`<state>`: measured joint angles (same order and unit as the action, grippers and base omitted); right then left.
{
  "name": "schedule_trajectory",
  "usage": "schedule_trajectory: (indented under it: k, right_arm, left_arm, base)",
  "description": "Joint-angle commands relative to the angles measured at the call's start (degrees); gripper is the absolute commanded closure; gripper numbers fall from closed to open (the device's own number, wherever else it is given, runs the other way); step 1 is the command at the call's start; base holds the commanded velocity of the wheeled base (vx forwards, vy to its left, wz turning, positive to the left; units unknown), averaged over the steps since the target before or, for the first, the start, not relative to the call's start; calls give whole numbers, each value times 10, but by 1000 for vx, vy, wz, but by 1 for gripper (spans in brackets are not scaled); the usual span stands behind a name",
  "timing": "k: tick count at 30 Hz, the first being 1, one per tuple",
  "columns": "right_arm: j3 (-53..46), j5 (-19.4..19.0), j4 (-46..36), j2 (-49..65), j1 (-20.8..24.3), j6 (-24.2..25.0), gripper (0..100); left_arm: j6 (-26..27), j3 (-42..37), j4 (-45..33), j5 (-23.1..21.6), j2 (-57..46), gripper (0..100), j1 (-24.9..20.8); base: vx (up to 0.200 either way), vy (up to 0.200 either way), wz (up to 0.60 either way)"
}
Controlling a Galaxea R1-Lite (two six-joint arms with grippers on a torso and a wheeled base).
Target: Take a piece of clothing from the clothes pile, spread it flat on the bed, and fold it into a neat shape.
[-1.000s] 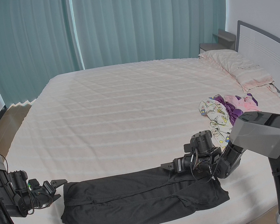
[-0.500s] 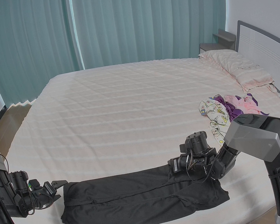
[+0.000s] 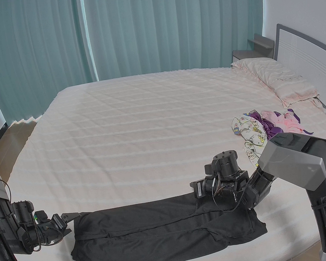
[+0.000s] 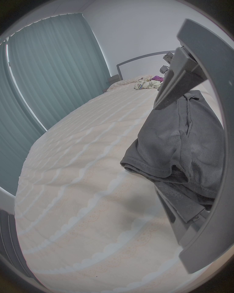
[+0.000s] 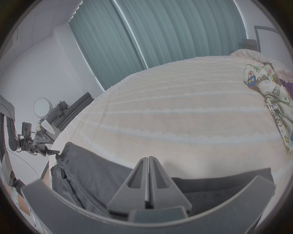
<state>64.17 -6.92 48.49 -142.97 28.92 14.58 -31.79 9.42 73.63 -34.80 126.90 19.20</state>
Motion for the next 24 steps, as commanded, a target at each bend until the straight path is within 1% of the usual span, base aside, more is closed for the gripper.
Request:
schedule_trajectory:
  k: [1, 3, 9, 10, 12, 15, 16, 24]
  right_arm:
    - [20, 1, 7, -11, 6, 0, 100]
    - [19, 9, 4, -10, 7, -1, 100]
    - [-14, 9, 0, 8, -13, -4, 100]
    - [-26, 4, 2, 13, -15, -5, 0]
    - [-46, -3, 8, 16, -15, -6, 0]
    - [-46, -3, 8, 16, -15, -6, 0]
    - [-50, -11, 11, 12, -11, -8, 0]
    - [-55, -10, 4, 7, -6, -18, 0]
  left_arm:
    - [0, 0, 0, 0, 1, 0, 0]
    - [-1, -1, 0, 0, 1, 0, 0]
    - [-1, 0, 0, 0, 1, 0, 0]
    - [-1, 0, 0, 0, 1, 0, 0]
    - [0, 0, 0, 0, 1, 0, 0]
    - [0, 0, 0, 0, 1, 0, 0]
    - [0, -1, 0, 0, 1, 0, 0]
    - [0, 0, 0, 0, 1, 0, 0]
  base:
    - [0, 0, 0]
    - [0, 0, 0]
    - [0, 0, 0]
    - [0, 0, 0]
    - [0, 0, 0]
    - [0, 0, 0]
    - [0, 0, 0]
    - [0, 0, 0]
